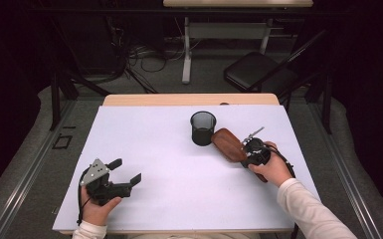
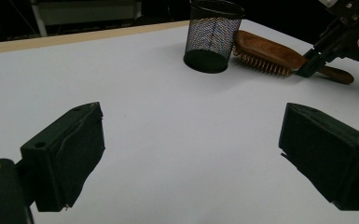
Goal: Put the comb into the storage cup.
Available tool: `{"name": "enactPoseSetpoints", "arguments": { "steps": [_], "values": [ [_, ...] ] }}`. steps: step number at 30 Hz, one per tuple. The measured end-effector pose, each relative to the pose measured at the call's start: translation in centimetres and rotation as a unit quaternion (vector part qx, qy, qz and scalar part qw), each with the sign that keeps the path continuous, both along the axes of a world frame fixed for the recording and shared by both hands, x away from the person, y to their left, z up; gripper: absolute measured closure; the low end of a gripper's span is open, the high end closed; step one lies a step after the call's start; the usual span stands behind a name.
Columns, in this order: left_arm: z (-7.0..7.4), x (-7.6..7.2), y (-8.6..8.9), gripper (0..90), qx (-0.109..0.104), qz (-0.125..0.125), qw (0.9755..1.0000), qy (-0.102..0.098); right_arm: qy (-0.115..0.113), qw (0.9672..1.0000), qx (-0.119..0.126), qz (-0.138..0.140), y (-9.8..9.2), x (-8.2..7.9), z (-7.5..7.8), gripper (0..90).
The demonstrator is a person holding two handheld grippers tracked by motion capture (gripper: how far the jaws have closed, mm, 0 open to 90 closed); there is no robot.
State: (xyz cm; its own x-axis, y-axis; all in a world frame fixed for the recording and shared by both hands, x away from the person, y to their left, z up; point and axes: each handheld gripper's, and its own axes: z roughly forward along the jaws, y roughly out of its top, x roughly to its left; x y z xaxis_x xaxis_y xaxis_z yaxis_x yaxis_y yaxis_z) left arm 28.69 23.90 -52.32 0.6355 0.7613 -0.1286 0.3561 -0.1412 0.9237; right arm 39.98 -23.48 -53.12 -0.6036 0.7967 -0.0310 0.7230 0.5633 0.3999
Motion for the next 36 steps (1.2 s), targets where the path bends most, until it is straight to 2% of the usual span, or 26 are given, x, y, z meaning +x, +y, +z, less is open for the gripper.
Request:
{"name": "enactPoseSetpoints", "arguments": {
  "steps": [3,8,12,17,20,23,24,25,30,31,32,34,36],
  "values": [
    [0.0,0.0,0.0,6.8,0.000,0.000,1.0000,0.000,0.007,0.9999,-0.008,0.001,0.0,0.0,0.1,71.3],
    [0.0,0.0,0.0,6.8,0.000,0.000,1.0000,0.000,-0.005,1.0000,0.000,0.008,0.0,0.0,-0.1,72.1],
    [0.0,0.0,0.0,6.8,-0.001,-0.001,1.0000,0.001,0.002,0.9999,-0.009,0.010,0.0,-0.1,0.0,72.3],
    [0.0,0.0,0.0,6.8,0.000,-0.001,1.0000,0.001,-0.006,0.9999,-0.005,0.008,0.1,-0.2,0.0,72.5],
    [0.0,0.0,0.0,6.9,0.000,0.000,1.0000,0.001,-0.002,0.9998,-0.014,0.012,0.1,-0.1,0.1,72.6],
    [0.0,0.0,0.0,6.8,-0.001,0.000,1.0000,0.001,-0.031,0.9995,0.004,0.011,0.2,-0.3,-0.2,72.8],
    [0.0,0.0,0.0,6.8,0.000,-0.001,1.0000,0.001,-0.020,0.9996,-0.012,0.012,0.2,-0.4,0.0,72.8],
    [0.0,0.0,0.0,6.8,0.000,-0.001,1.0000,0.001,-0.017,0.9998,-0.011,0.002,0.3,-0.5,0.1,72.8],
    [-0.1,0.0,0.0,6.9,0.000,-0.001,1.0000,0.002,-0.032,0.9995,-0.007,0.007,0.2,-0.7,0.0,72.9],
    [-0.1,0.0,0.0,6.9,0.000,-0.001,1.0000,0.002,-0.029,0.9995,-0.012,0.009,0.1,-0.7,0.1,72.9],
    [0.0,0.0,0.0,6.9,0.001,0.000,1.0000,0.002,-0.036,0.9993,-0.005,0.009,0.1,-0.8,-0.1,73.0],
    [-0.1,0.0,0.0,6.9,0.001,-0.001,1.0000,0.001,-0.035,0.9994,-0.001,0.004,0.1,-0.9,0.0,73.0],
    [0.0,0.0,0.0,6.9,0.001,-0.001,1.0000,0.001,-0.032,0.9994,-0.008,0.006,0.0,-1.0,0.1,73.0]
  ]
}}
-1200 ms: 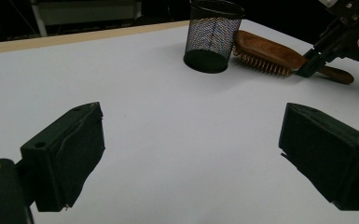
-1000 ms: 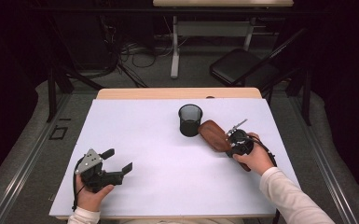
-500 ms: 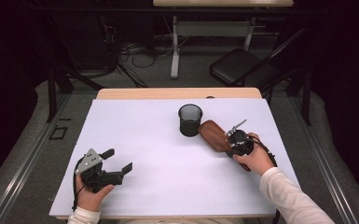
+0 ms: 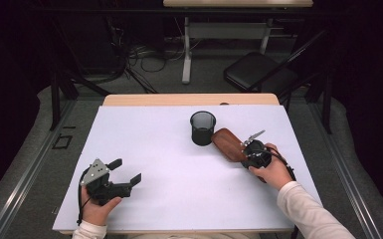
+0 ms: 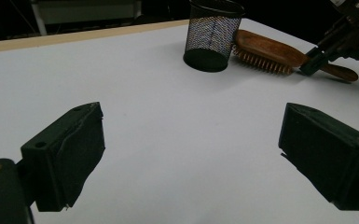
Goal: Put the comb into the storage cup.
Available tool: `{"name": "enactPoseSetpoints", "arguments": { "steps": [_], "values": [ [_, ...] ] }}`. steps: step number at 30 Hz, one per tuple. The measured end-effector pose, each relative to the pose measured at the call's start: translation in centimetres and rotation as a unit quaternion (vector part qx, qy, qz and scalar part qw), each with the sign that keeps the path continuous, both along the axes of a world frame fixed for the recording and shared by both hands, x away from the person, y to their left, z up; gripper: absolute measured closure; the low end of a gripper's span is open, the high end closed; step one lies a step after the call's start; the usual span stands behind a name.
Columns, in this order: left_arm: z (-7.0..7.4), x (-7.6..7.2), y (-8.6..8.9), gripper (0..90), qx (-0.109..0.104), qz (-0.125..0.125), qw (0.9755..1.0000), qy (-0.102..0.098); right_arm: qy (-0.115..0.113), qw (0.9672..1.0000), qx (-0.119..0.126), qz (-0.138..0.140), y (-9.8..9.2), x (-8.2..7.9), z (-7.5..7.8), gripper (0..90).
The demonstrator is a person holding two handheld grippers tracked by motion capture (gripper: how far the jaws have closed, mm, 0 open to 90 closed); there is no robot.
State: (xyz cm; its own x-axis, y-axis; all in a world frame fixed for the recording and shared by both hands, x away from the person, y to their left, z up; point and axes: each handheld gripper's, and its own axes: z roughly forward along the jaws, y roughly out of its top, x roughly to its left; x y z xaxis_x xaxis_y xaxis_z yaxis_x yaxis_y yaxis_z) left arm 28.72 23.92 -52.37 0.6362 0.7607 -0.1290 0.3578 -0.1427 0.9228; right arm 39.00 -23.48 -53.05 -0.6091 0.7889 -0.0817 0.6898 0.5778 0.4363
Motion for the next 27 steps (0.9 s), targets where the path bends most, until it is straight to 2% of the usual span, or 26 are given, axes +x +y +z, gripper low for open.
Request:
{"name": "enactPoseSetpoints", "arguments": {
  "steps": [1,3,5,6,9,11,14,27],
  "values": [
    [0.0,0.0,0.0,7.0,0.000,0.001,1.0000,0.000,-0.005,1.0000,0.004,0.002,-0.1,0.0,-0.1,73.0],
    [0.0,0.0,0.0,6.9,0.000,0.001,1.0000,0.000,0.000,1.0000,-0.002,0.001,-0.1,-0.1,0.1,73.0],
    [0.0,0.0,0.0,6.9,0.000,0.001,1.0000,0.000,-0.011,0.9998,0.014,-0.001,-0.2,-0.1,-0.1,73.1],
    [0.0,0.0,0.0,6.9,0.000,0.001,1.0000,0.000,-0.006,0.9999,0.011,-0.003,-0.2,-0.2,0.0,73.1],
    [0.0,0.0,0.0,6.9,0.000,0.000,1.0000,0.000,-0.013,0.9997,0.020,-0.006,-0.3,-0.2,0.0,73.1],
    [0.0,0.0,0.0,7.0,0.000,0.000,1.0000,0.000,-0.006,0.9998,0.017,-0.010,-0.4,-0.3,0.3,73.1],
    [0.0,0.0,0.0,6.9,0.000,0.001,1.0000,0.000,-0.015,0.9993,0.034,-0.010,-0.5,-0.4,0.4,73.1],
    [0.0,0.0,0.0,6.9,0.002,0.002,1.0000,0.001,-0.025,0.9986,0.047,-0.009,-1.0,-1.5,1.7,73.1]
  ]
}}
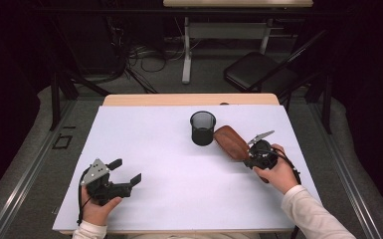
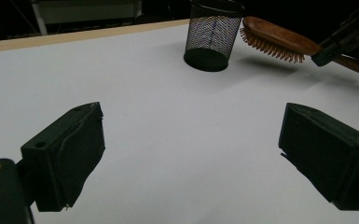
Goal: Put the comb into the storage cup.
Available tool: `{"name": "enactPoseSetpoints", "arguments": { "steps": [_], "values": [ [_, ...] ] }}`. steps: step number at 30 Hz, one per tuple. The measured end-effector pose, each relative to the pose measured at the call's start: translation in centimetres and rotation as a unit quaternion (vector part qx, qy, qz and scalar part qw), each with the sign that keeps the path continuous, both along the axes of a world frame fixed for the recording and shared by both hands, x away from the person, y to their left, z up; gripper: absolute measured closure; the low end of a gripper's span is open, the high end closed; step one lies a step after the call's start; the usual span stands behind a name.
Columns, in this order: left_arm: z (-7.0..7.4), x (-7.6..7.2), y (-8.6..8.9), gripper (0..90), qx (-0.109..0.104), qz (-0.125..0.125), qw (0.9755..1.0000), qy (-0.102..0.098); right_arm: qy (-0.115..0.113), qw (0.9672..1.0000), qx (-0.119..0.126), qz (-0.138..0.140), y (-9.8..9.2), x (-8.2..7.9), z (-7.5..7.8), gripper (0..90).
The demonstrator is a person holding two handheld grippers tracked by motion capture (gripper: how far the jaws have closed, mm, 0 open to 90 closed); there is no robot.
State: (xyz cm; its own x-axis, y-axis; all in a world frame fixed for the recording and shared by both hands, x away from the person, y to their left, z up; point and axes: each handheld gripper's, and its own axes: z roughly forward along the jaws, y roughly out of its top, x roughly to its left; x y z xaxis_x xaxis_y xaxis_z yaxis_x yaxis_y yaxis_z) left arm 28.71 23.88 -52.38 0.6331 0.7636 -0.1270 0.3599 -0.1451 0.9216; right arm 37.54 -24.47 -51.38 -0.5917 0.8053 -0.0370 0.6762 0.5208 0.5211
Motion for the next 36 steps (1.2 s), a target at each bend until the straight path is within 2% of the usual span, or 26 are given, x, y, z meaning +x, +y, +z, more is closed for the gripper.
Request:
{"name": "enactPoseSetpoints", "arguments": {
  "steps": [11,19,36],
  "values": [
    [0.0,0.0,0.0,6.9,0.001,0.000,1.0000,0.000,-0.018,0.9997,0.002,0.014,0.2,-1.3,1.1,73.1],
    [0.0,0.0,-0.1,6.9,0.001,-0.002,1.0000,-0.001,-0.044,0.9984,0.021,0.028,0.9,-2.2,2.1,73.1],
    [0.0,0.0,-0.1,7.0,0.001,-0.002,1.0000,0.000,-0.078,0.9945,0.056,0.042,3.3,-2.0,3.7,73.1]
  ]
}}
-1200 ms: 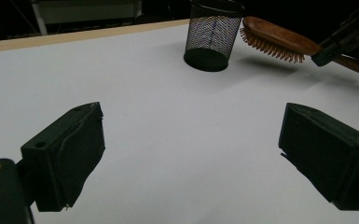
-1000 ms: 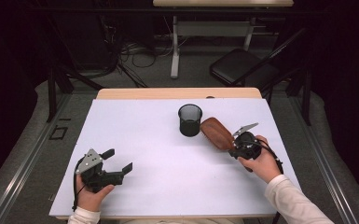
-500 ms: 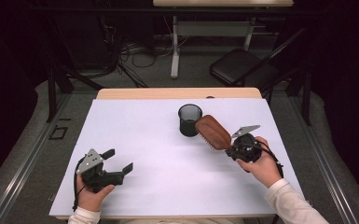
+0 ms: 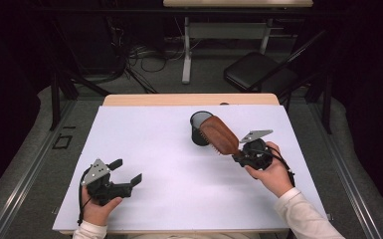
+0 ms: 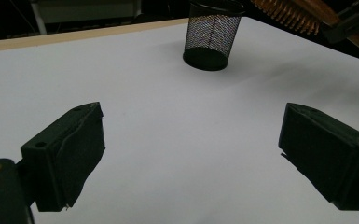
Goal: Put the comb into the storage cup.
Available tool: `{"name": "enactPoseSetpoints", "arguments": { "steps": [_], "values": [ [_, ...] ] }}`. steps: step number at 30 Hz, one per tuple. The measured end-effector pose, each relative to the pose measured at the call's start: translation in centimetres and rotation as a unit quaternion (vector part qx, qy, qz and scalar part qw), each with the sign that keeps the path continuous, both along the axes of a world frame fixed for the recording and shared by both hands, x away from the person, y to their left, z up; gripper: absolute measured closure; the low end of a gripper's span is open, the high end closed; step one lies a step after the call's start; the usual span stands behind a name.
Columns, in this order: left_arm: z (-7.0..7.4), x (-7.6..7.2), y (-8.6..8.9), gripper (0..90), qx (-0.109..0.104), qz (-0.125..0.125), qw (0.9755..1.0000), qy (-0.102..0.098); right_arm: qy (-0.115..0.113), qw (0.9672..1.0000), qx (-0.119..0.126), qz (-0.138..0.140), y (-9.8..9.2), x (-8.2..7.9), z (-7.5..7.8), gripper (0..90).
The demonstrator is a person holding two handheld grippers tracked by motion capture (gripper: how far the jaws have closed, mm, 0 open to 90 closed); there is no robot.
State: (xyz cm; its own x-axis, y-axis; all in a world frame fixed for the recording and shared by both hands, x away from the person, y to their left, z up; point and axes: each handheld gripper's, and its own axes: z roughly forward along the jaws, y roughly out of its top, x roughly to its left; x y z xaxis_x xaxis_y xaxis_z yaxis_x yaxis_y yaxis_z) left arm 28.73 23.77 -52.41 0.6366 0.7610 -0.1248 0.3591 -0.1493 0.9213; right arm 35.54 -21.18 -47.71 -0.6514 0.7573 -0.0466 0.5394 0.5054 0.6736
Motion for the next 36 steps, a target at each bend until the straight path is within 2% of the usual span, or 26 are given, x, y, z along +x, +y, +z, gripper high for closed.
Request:
{"name": "enactPoseSetpoints", "arguments": {
  "steps": [14,25,36],
  "values": [
    [0.0,0.0,0.1,7.0,-0.002,0.002,1.0000,0.002,-0.016,0.9994,0.028,0.014,2.8,0.6,0.7,73.1],
    [-0.1,0.1,0.0,7.1,-0.005,0.003,1.0000,0.004,-0.018,0.9980,0.058,0.016,4.2,1.3,0.8,73.1],
    [0.0,0.1,-0.1,7.2,-0.003,0.000,1.0000,0.007,-0.039,0.9961,0.078,0.012,5.2,1.7,0.6,73.1]
  ]
}}
